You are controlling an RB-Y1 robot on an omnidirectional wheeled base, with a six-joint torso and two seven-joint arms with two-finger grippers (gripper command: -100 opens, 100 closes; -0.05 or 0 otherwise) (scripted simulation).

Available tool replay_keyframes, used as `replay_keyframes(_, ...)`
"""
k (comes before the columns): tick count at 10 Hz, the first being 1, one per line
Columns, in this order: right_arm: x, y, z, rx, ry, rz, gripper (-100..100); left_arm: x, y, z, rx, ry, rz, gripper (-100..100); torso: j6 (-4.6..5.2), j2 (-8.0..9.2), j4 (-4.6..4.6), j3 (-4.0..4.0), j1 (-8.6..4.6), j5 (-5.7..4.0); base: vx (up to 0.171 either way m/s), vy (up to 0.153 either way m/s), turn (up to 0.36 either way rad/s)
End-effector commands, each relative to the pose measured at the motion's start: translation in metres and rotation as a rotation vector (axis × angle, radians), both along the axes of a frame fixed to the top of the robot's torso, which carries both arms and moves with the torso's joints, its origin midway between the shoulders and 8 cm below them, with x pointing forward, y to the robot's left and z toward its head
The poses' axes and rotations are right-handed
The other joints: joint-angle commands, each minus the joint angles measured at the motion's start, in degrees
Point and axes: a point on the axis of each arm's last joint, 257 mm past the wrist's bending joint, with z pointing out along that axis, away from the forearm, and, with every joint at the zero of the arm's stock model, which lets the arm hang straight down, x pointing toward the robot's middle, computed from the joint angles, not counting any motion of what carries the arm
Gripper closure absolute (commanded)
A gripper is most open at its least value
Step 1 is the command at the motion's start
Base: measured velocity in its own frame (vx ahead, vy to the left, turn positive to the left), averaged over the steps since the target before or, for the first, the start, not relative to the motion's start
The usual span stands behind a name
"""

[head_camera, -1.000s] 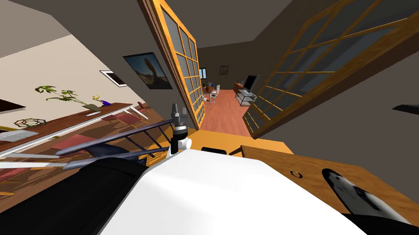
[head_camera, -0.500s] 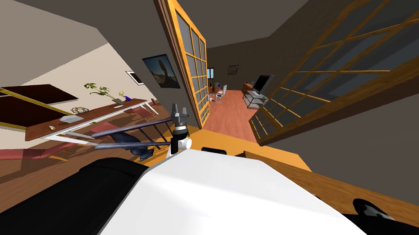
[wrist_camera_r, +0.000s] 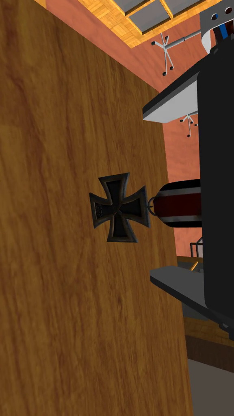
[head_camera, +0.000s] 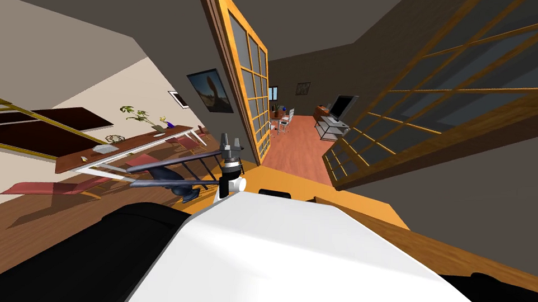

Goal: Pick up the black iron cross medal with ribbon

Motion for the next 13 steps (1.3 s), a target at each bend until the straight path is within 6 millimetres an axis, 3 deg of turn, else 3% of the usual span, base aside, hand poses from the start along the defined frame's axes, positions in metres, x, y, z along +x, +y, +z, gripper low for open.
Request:
replay_keyframes(1, 0.003, 0.001, -0.008, -0.002, -0.003, -0.009, -100, 0.0, 0.0, 0.0, 0.0, 0.0, 0.0, 0, 0.0, 0.0, 0.0, 0.0, 0.0, 0.0, -0.021, -0.023, 0.078)
replay_keyframes(3, 0.004, 0.001, -0.01, -0.002, -0.005, -0.012, -100, 0.0, 0.0, 0.0, 0.0, 0.0, 0.0, 0, 0.01, 0.06, 0.01, 0.04, -0.05, -0.01, -0.018, -0.018, 0.04)
replay_keyframes(4, 0.004, 0.001, -0.011, -0.002, -0.005, -0.012, 100, 0.0, 0.0, 0.0, 0.0, 0.0, 0.0, 0, 0.03, 0.03, 0.01, 0.02, -0.01, 0.01, 0.0, 0.0, 0.0)
replay_keyframes(8, 0.004, 0.001, -0.01, -0.004, -0.004, -0.011, 100, 0.0, 0.0, 0.0, 0.0, 0.0, 0.0, 0, 0.03, -0.02, 0.0, -0.01, 0.02, -0.03, 0.0, 0.0, 0.0)
replay_keyframes(9, 0.003, 0.001, -0.01, -0.004, -0.004, -0.011, 0, 0.0, 0.0, 0.0, 0.0, 0.0, 0.0, 0, 0.03, -0.02, 0.0, -0.01, 0.02, -0.03, 0.0, 0.0, 0.0)
replay_keyframes(10, 0.002, 0.0, -0.004, -0.001, -0.001, -0.004, 100, 0.0, 0.0, 0.0, 0.0, 0.0, 0.0, 0, 0.03, -0.02, 0.0, -0.01, 0.02, -0.03, 0.018, 0.012, -0.097)
replay_keyframes(12, 0.001, -0.001, -0.001, -0.003, 0.0, 0.001, 100, 0.0, 0.0, 0.0, 0.0, 0.0, 0.0, 0, 0.07, -0.09, -0.04, -0.06, 0.13, 0.01, 0.019, 0.021, -0.062)
replay_keyframes(13, 0.001, -0.002, -0.001, -0.002, 0.001, 0.001, 0, 0.0, 0.0, 0.0, 0.0, 0.0, 0.0, 0, 0.03, -0.07, -0.02, -0.04, 0.09, -0.03, 0.0, 0.0, 0.0)
